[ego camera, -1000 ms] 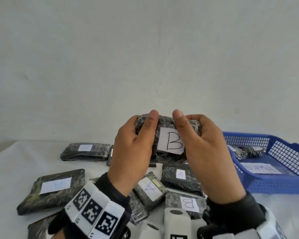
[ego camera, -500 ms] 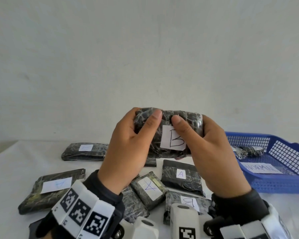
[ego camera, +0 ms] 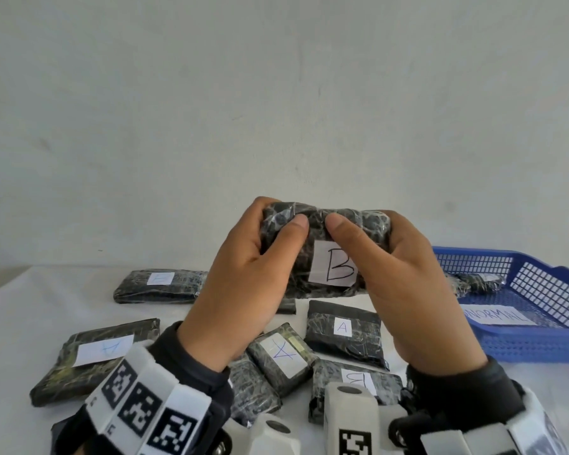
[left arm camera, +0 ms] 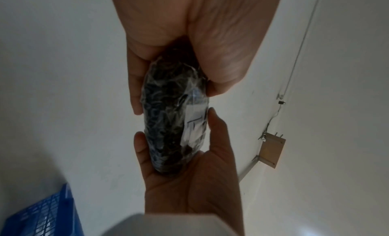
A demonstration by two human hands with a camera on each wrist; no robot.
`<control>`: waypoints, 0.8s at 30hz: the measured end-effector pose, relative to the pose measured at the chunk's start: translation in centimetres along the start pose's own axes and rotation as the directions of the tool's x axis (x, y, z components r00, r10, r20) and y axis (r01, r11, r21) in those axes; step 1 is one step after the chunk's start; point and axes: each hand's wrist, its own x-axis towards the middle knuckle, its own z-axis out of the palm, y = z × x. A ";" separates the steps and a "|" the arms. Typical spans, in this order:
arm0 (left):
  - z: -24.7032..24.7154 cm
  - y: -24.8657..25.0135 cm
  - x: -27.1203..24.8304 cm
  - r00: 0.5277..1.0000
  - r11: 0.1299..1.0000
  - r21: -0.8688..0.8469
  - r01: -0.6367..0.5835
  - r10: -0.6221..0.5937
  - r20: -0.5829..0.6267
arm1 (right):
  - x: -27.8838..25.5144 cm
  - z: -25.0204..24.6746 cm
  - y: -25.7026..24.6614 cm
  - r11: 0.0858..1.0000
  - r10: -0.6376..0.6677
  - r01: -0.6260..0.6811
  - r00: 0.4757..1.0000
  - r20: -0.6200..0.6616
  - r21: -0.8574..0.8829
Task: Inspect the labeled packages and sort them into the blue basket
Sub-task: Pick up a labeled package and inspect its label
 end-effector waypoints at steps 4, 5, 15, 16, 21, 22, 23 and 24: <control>-0.2 -0.3 0.0 0.999 0.999 -0.039 -0.026 0.027 0.039 | 0.1 -0.5 -0.2 0.998 -0.039 0.039 0.999 -0.003 0.049; -0.2 -0.3 0.0 0.999 0.998 -0.049 -0.029 0.030 0.018 | 0.1 -0.6 -0.3 0.998 -0.032 0.031 0.999 0.017 0.059; -0.4 -0.8 0.4 0.998 1.000 -0.008 0.007 -0.008 -0.067 | -0.2 -0.5 -0.5 0.998 -0.059 0.060 0.992 0.107 -0.006; -0.4 -0.7 0.4 0.997 1.000 -0.010 0.024 -0.024 -0.069 | -0.3 -0.5 -0.6 0.997 -0.077 0.079 0.993 0.093 -0.017; -0.6 -0.8 0.7 0.996 0.999 -0.034 0.016 -0.019 -0.085 | -0.4 -0.3 -0.8 0.999 -0.052 0.053 0.997 0.051 -0.014; -0.6 -0.7 0.7 0.996 1.000 -0.015 0.023 -0.024 -0.081 | -0.4 -0.3 -0.8 0.999 -0.046 0.047 0.998 0.041 -0.017; -0.7 -0.7 0.6 0.996 1.000 0.006 0.028 -0.027 -0.089 | -0.4 -0.3 -0.9 0.999 -0.032 0.033 0.999 0.042 -0.011; -0.6 -0.4 0.5 0.996 0.999 0.023 0.029 -0.027 -0.089 | -0.4 -0.2 -1.0 1.000 -0.005 0.005 0.999 0.052 0.000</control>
